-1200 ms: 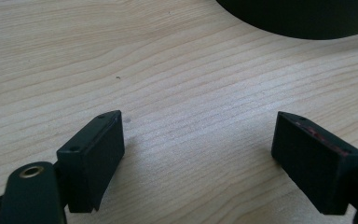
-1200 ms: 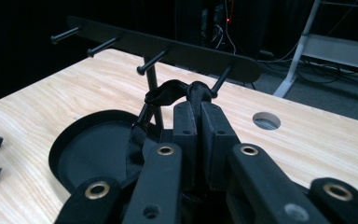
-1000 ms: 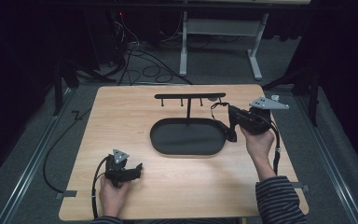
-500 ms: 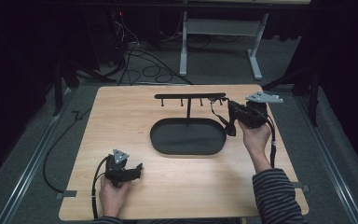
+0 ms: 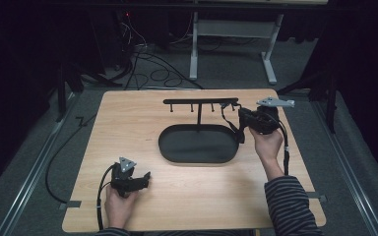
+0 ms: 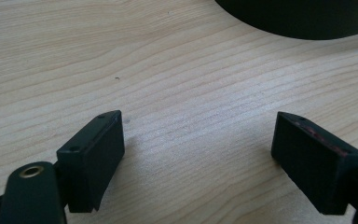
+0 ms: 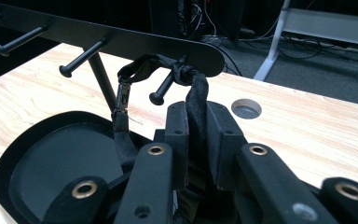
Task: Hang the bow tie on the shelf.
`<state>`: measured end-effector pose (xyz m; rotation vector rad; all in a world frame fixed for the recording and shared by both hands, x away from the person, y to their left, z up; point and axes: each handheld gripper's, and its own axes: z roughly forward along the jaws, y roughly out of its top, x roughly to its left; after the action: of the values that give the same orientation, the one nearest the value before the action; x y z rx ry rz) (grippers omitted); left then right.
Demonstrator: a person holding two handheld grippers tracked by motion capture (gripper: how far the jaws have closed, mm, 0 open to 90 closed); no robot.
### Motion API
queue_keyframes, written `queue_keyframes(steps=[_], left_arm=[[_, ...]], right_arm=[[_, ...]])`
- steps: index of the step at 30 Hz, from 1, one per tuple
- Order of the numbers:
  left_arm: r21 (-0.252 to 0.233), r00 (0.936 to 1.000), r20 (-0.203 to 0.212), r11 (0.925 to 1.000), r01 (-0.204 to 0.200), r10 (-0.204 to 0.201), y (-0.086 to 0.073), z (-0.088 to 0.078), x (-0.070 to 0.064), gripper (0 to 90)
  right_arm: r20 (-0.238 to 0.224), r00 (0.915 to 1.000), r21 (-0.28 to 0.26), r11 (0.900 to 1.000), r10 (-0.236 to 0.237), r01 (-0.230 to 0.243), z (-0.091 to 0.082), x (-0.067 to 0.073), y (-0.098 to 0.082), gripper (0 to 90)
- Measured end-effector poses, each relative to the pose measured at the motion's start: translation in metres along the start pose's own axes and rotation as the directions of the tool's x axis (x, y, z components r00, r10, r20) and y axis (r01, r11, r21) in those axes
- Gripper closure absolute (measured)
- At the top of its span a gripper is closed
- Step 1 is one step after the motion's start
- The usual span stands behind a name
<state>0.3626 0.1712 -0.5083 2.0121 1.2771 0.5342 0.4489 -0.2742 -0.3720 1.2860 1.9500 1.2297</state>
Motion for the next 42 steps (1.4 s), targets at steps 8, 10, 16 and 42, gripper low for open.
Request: queue_keyframes(steps=[8, 10, 16, 42], left_arm=[[0.0, 1.0, 0.0, 1.0, 0.0, 0.0, 0.0, 0.0, 0.0, 17.6], [0.0, 1.0, 0.0, 1.0, 0.0, 0.0, 0.0, 0.0, 0.0, 17.6], [0.001, 1.0, 0.0, 1.0, -0.001, 0.001, 0.0, 0.0, 0.0, 17.6], [0.0, 1.0, 0.0, 1.0, -0.001, 0.001, 0.0, 0.0, 0.0, 17.6]], right_arm=[[0.006, 0.9998, 0.018, 1.0, 0.02, -0.02, 0.004, 0.001, -0.001, 73.9], [0.006, 0.9998, 0.014, 1.0, 0.021, -0.021, 0.003, 0.001, -0.001, 72.9], [0.003, 0.9998, 0.01, 1.0, 0.022, -0.022, 0.0, 0.0, -0.002, 72.7], [0.007, 0.9997, -0.007, 1.0, 0.025, -0.025, -0.029, -0.009, -0.014, 65.6]])
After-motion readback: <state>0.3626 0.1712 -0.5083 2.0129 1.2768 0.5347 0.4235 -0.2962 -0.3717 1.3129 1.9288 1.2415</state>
